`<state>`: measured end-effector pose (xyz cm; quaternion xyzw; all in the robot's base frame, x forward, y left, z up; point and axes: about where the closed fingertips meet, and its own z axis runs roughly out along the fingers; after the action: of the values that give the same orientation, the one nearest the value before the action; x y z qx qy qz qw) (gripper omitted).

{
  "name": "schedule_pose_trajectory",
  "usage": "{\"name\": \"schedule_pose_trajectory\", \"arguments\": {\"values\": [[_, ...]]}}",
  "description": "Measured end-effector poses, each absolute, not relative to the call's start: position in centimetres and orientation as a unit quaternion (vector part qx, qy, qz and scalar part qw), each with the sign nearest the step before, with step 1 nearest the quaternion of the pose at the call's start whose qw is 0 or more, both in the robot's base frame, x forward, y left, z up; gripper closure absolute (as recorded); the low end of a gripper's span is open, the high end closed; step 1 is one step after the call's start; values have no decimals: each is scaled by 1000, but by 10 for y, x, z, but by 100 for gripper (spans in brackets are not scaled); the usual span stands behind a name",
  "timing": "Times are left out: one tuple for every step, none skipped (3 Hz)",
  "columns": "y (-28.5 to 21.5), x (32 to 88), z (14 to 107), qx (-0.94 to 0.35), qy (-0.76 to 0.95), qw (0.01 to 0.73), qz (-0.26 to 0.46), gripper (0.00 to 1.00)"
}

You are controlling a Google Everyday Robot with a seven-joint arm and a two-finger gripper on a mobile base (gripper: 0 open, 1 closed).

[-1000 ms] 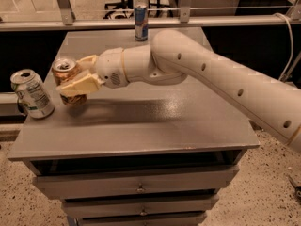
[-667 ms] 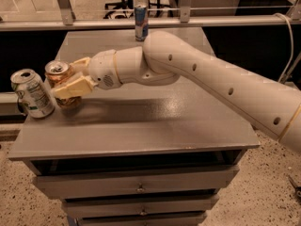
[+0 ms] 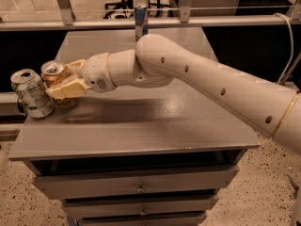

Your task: Move orange can near 7up can

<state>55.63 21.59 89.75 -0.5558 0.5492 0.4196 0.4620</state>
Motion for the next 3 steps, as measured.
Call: {"name": "schedule_pose_trajectory", "arguments": {"values": [[219, 557, 896, -555, 549, 462, 420, 4], [220, 557, 895, -554, 549, 462, 422, 0], [201, 563, 898, -547, 558, 470, 411, 0]]}}
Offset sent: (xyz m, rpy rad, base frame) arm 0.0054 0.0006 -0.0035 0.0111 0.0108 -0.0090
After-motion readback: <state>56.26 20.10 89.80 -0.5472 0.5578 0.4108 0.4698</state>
